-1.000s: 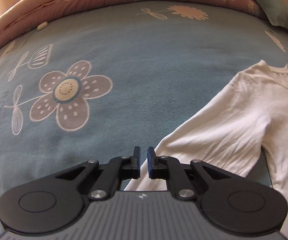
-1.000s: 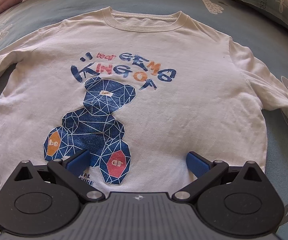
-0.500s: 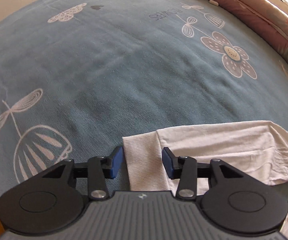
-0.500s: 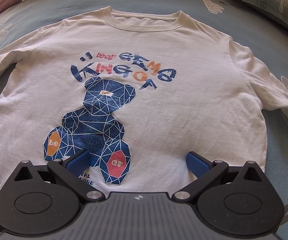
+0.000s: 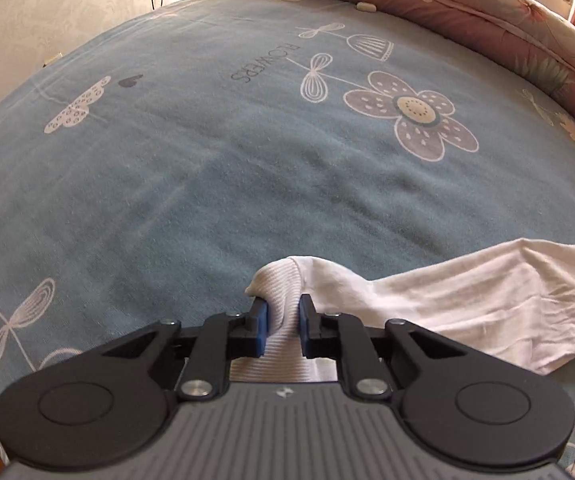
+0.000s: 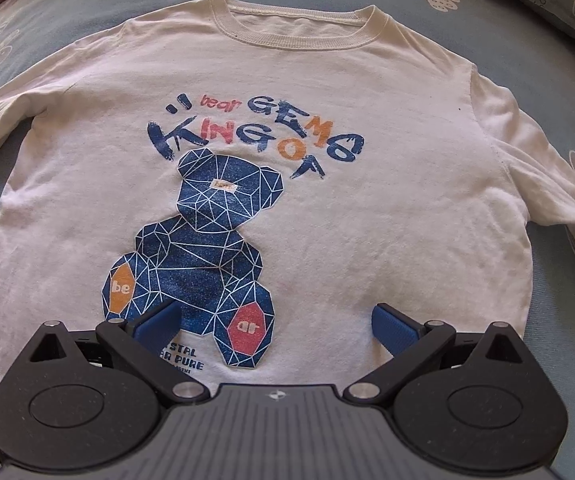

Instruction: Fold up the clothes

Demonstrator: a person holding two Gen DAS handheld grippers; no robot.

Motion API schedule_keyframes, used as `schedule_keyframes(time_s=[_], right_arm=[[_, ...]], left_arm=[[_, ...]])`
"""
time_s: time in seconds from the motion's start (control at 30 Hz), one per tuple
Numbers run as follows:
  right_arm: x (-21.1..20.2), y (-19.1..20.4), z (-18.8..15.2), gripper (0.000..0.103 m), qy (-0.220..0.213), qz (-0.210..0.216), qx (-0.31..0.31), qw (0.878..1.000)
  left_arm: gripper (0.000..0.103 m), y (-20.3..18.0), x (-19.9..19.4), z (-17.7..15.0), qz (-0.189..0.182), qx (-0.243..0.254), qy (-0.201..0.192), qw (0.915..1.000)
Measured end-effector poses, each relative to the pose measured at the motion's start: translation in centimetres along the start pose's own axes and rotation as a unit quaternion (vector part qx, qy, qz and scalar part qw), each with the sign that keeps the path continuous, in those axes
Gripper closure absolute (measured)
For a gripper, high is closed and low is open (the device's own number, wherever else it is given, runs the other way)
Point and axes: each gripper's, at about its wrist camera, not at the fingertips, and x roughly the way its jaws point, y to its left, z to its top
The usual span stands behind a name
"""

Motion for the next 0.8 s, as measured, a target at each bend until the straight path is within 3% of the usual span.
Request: schedule_keyframes(time_s=[0.23, 0.27, 0.43, 0.53, 0.63, 0.67, 0.73, 0.8], right_arm=[[-0.9, 1.0, 0.8, 0.000, -0.022, 0.017, -0.002, 1.000], [-0.9, 1.1, 0.9, 0.000, -0.024, 0.019, -0.004, 1.000], [-1.2, 1.2, 1.6, 0.000, -0.034, 0.027, -0.002, 0.999], [-1.2, 1.1, 1.6, 0.000, -0.038, 0.027, 0.001, 0.999], [-1.2, 1.4, 1.7, 0.000, -0.042, 0.032, 0.000, 0.999], [-1.2, 1.5, 1.8, 0.000, -0.043, 0.035, -0.001, 0.998], [-1.2, 1.9, 2.0, 0.000, -0.046, 0.041, -0.006, 0.998], [-1.2, 2.3, 2.1, 0.000, -0.049, 0.047, -0.012, 0.998]], left_arm=[[0.087, -0.7, 1.7, 4.4, 0.005, 0.065, -0.009, 0.9978], [0.079, -0.7, 2.1, 4.8, 0.008, 0.067, -0.003, 0.9977], [0.064, 0.0, 2.4, 5.0, 0.037, 0.065, 0.013, 0.9971], [0.061, -0.1, 2.1, 4.3, 0.065, 0.070, 0.029, 0.9950], [0.060, 0.2, 2.4, 3.9, 0.130, 0.053, 0.043, 0.9891], [0.060, 0.7, 2.3, 3.8, 0.135, 0.035, 0.040, 0.9894], [0.061, 1.2, 1.7, 3.8, 0.126, 0.007, 0.022, 0.9918], [0.061, 0.4, 1.0, 4.0, 0.091, 0.012, 0.011, 0.9958]])
